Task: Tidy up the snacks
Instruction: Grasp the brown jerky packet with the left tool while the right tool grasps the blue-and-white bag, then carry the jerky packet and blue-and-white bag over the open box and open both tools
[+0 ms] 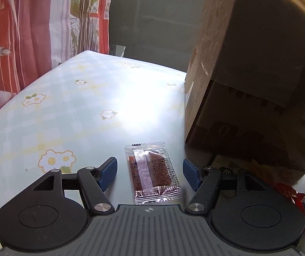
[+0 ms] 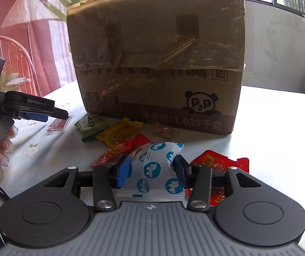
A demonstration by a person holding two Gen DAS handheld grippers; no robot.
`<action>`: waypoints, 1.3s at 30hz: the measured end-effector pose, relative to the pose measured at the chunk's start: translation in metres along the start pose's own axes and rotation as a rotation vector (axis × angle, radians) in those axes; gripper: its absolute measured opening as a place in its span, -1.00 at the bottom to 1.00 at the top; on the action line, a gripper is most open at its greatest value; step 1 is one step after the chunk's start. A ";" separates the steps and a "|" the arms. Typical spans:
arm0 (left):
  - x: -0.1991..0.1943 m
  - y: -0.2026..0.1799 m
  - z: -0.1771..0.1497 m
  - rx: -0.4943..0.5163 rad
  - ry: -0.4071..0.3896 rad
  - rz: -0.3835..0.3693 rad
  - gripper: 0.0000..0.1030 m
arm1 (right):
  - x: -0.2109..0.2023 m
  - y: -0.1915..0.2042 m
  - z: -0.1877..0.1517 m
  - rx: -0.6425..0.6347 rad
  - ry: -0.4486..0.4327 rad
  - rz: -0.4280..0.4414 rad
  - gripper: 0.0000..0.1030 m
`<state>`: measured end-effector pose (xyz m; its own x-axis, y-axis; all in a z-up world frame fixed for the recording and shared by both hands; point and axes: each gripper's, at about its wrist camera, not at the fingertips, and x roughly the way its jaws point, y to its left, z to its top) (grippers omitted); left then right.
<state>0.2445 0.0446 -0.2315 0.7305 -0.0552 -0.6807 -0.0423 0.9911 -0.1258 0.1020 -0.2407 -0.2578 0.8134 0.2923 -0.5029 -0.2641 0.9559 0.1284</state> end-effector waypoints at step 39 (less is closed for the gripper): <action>-0.074 -0.040 -0.042 0.131 -0.092 -0.134 -0.22 | -0.005 -0.004 -0.001 0.034 -0.018 -0.015 -0.08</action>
<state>0.1630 0.0037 -0.2064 0.7831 -0.1825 -0.5945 0.1441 0.9832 -0.1120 0.0982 -0.2456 -0.2570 0.8264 0.2784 -0.4894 -0.2348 0.9604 0.1498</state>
